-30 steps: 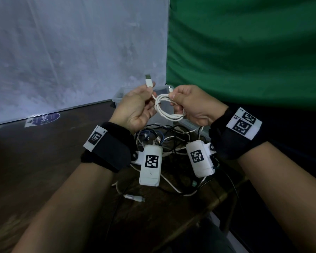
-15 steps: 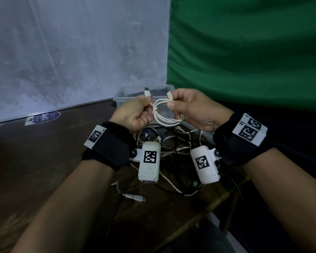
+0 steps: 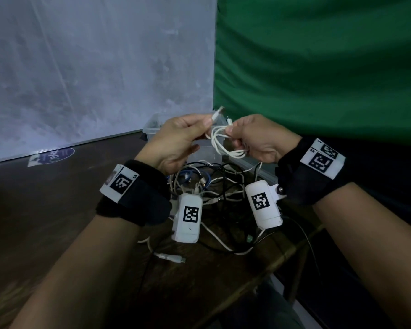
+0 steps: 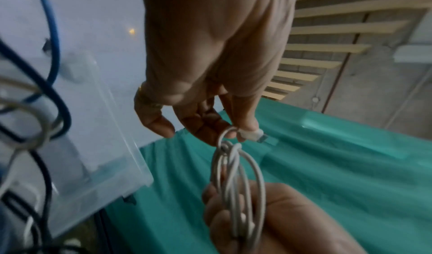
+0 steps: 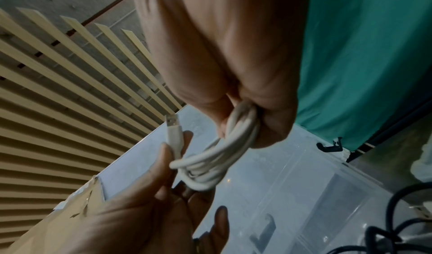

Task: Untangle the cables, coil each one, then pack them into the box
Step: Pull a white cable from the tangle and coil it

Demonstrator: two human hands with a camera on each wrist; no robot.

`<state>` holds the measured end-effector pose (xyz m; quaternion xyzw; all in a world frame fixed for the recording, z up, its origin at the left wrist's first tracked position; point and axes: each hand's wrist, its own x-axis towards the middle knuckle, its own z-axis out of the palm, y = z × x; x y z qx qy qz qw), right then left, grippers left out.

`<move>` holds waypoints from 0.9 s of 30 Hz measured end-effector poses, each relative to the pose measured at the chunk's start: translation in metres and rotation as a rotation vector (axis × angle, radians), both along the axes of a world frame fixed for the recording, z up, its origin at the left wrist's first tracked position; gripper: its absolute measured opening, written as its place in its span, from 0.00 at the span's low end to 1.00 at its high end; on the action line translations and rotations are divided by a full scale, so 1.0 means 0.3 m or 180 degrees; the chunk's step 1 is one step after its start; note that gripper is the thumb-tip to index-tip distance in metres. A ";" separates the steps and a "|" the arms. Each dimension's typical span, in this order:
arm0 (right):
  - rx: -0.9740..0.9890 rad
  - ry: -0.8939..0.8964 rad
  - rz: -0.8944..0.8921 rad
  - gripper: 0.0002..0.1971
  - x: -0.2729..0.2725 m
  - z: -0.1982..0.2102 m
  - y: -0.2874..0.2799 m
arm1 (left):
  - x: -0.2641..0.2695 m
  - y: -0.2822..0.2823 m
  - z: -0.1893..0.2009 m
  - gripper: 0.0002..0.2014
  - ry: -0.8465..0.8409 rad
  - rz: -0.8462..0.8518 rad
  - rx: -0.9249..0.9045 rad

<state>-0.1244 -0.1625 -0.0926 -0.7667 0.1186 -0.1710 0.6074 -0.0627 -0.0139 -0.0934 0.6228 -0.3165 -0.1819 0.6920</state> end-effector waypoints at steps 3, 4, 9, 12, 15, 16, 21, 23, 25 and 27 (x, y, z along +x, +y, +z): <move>0.0077 -0.0025 0.0138 0.14 -0.011 0.005 -0.001 | -0.005 0.011 0.002 0.07 -0.0336 0.0037 0.0237; 0.0156 -0.0052 0.0196 0.14 -0.014 0.008 0.000 | -0.004 0.012 0.001 0.11 -0.0404 0.0067 0.0248; 0.0417 -0.0051 0.0420 0.13 -0.027 0.010 0.007 | 0.018 0.017 -0.004 0.07 -0.0671 0.0339 0.0393; 0.0545 -0.0090 0.0458 0.13 -0.034 0.023 -0.001 | 0.044 0.015 -0.023 0.09 -0.0875 0.0606 0.0523; 0.0467 -0.0182 0.0452 0.14 -0.027 0.042 0.007 | 0.033 -0.011 -0.039 0.09 -0.0862 0.0543 0.0583; 0.0413 -0.0201 0.0385 0.15 -0.025 0.043 0.008 | 0.028 -0.019 -0.038 0.09 -0.0766 0.0504 0.0524; 0.0482 -0.0250 0.0113 0.16 -0.031 0.038 -0.003 | 0.049 0.001 -0.016 0.10 -0.0113 0.0265 -0.0056; 0.0495 -0.0194 0.0092 0.16 -0.033 0.029 -0.005 | 0.052 0.009 -0.013 0.08 -0.0034 0.0031 -0.0173; 0.0535 -0.0182 0.0103 0.15 -0.032 0.025 -0.002 | 0.048 0.009 -0.015 0.05 -0.0003 -0.0100 -0.0241; 0.0572 -0.0202 0.0183 0.15 -0.031 0.024 0.001 | 0.046 0.003 -0.018 0.05 0.0021 -0.0053 -0.0250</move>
